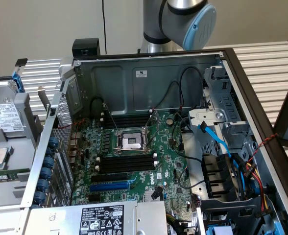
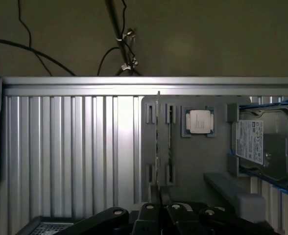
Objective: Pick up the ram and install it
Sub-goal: 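Pick up the ram and move it above insertion slot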
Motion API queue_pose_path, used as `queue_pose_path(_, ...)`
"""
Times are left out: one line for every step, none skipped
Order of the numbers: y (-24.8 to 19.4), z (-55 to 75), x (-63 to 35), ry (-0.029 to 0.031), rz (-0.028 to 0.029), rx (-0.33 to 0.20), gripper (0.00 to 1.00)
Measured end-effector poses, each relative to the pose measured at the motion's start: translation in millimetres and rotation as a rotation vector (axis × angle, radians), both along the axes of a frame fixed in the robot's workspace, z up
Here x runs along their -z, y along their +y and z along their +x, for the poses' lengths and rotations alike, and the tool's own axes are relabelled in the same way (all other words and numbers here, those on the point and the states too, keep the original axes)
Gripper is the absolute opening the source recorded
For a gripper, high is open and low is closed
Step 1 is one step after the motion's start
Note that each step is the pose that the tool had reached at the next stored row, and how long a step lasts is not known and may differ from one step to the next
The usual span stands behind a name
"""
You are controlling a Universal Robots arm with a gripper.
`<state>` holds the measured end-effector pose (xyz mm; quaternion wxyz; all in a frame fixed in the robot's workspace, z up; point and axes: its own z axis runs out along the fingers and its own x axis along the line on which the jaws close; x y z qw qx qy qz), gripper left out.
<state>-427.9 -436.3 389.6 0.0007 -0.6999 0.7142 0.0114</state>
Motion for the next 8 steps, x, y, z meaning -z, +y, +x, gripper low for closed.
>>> queue_pose_path(0.0, 0.0, -1.5, 0.0000, 0.0000, 0.000, 0.12)
queue_pose_path(0.0, 0.0, -1.5, 0.0000, 0.0000, 0.000, 0.12)
queue_pose_path(0.0, 0.0, -1.5, 0.0000, 0.0000, 0.000, 0.12)
queue_pose_path(0.0, 0.0, -1.5, -0.0001, 0.0000, 0.000, 0.12)
queue_pose_path(0.0, 0.0, -1.5, -0.0001, 0.0000, 0.000, 0.12)
queue_pose_path(0.0, 0.3, -1.5, 0.0000, -0.0001, 0.000, 0.12)
queue_pose_path(0.0, 2.3, -1.6, 0.0000, -0.0002, 0.000, 0.12)
queue_pose_path(0.0, 5.0, -1.6, 0.0000, -0.0002, 0.000, 0.12)
